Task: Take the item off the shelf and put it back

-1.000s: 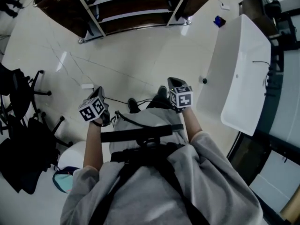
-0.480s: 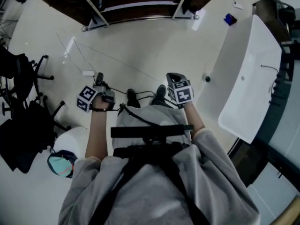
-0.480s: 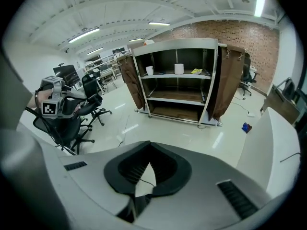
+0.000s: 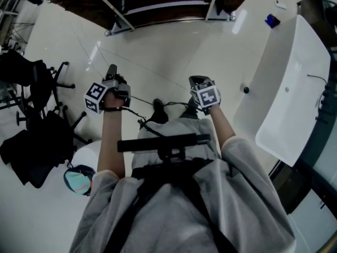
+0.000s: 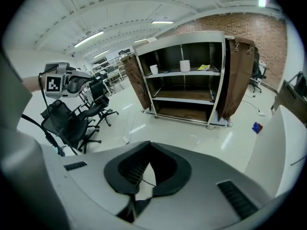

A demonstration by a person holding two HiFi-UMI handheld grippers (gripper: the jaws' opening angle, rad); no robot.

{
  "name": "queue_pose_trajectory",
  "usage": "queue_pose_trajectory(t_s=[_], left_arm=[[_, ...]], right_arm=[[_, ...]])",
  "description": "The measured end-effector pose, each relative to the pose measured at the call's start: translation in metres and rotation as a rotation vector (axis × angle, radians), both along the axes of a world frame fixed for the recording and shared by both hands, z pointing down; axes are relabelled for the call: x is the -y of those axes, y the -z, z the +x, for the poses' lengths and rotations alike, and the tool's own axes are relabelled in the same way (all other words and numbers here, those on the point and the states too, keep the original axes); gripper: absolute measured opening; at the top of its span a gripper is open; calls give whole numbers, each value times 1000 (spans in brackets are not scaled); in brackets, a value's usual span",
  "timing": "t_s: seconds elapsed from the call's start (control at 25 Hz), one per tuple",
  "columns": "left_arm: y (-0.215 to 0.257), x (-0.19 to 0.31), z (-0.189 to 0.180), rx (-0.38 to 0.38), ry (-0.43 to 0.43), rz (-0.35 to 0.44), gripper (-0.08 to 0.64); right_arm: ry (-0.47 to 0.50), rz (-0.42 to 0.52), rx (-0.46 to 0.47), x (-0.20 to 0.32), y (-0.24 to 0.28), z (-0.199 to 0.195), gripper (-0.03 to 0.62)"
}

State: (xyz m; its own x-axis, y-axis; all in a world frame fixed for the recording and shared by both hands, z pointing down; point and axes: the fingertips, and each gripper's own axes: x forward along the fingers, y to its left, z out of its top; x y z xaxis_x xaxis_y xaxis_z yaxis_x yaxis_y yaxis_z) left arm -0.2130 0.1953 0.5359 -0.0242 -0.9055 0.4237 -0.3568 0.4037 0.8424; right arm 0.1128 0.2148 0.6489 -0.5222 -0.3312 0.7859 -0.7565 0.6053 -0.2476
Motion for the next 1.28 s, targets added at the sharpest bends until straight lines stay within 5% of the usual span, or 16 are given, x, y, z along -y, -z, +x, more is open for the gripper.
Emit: queue_pose_trajectory(t_s=[0.6, 1.28], left_arm=[[23, 45, -5, -98, -88, 90, 5], [22, 27, -15, -105, -64, 88, 5]], right_arm=[[-57, 9, -44, 4, 18, -16, 9], [-52, 11, -41, 3, 19, -19, 9]])
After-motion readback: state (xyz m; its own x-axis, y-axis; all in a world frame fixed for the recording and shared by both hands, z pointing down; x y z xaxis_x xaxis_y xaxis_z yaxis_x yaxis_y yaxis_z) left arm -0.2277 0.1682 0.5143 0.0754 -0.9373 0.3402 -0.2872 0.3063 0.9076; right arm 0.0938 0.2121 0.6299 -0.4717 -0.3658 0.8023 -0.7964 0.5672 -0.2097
